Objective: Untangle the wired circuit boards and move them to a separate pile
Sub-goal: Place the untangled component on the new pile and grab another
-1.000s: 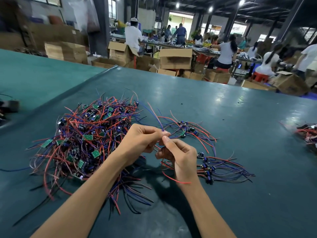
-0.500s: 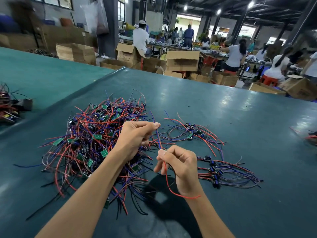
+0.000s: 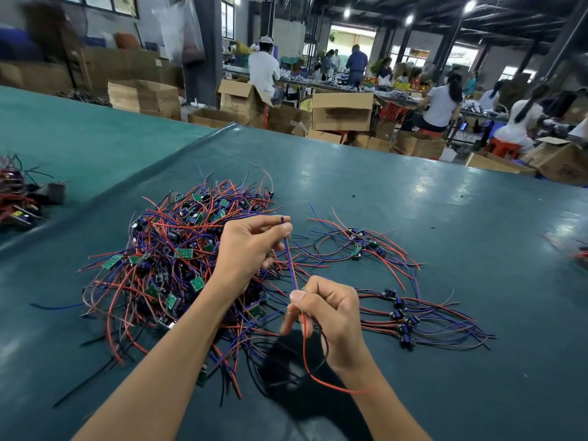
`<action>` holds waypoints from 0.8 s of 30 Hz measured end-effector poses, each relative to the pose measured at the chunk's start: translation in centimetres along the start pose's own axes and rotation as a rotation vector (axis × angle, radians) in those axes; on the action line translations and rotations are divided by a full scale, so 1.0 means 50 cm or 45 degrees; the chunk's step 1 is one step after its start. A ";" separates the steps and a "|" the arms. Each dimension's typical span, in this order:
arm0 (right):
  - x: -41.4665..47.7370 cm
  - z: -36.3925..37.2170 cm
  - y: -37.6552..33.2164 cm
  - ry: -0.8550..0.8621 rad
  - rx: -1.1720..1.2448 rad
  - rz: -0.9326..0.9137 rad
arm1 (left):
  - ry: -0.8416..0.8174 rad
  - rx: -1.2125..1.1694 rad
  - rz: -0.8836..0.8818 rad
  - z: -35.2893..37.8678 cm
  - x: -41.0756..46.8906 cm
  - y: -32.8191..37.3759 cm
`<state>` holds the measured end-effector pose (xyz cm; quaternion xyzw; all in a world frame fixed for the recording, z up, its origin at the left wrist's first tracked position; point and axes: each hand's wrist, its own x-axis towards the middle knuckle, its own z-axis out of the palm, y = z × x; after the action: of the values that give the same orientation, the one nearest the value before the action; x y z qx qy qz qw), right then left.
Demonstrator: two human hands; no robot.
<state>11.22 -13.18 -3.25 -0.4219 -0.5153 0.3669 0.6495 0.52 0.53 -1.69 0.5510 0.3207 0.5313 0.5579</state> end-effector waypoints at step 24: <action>0.052 -0.055 -0.014 0.385 0.357 0.547 | -0.719 0.152 -0.113 0.059 -0.067 0.007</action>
<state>14.47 -11.55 -1.98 -0.4773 -0.2561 0.4965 0.6783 2.43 -3.51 -1.55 0.6944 0.2071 0.3124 0.6143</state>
